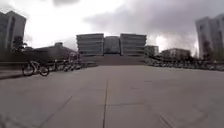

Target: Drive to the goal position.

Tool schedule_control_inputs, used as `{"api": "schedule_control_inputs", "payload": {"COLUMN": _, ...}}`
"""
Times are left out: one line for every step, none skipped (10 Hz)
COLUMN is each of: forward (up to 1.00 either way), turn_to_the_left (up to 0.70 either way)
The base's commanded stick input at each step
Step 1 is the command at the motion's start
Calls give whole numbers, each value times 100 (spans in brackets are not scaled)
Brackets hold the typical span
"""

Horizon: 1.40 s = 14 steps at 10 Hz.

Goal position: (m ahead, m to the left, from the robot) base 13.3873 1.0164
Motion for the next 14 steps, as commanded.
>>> {"api": "schedule_control_inputs", "payload": {"forward": 100, "turn_to_the_left": 0}}
{"api": "schedule_control_inputs", "payload": {"forward": 100, "turn_to_the_left": 0}}
{"api": "schedule_control_inputs", "payload": {"forward": 100, "turn_to_the_left": 0}}
{"api": "schedule_control_inputs", "payload": {"forward": 100, "turn_to_the_left": 0}}
{"api": "schedule_control_inputs", "payload": {"forward": 100, "turn_to_the_left": 0}}
{"api": "schedule_control_inputs", "payload": {"forward": 100, "turn_to_the_left": 0}}
{"api": "schedule_control_inputs", "payload": {"forward": 100, "turn_to_the_left": 0}}
{"api": "schedule_control_inputs", "payload": {"forward": 100, "turn_to_the_left": 0}}
{"api": "schedule_control_inputs", "payload": {"forward": 100, "turn_to_the_left": 0}}
{"api": "schedule_control_inputs", "payload": {"forward": 100, "turn_to_the_left": 0}}
{"api": "schedule_control_inputs", "payload": {"forward": 100, "turn_to_the_left": 0}}
{"api": "schedule_control_inputs", "payload": {"forward": 100, "turn_to_the_left": 1}}
{"api": "schedule_control_inputs", "payload": {"forward": 100, "turn_to_the_left": 2}}
{"api": "schedule_control_inputs", "payload": {"forward": 100, "turn_to_the_left": 3}}
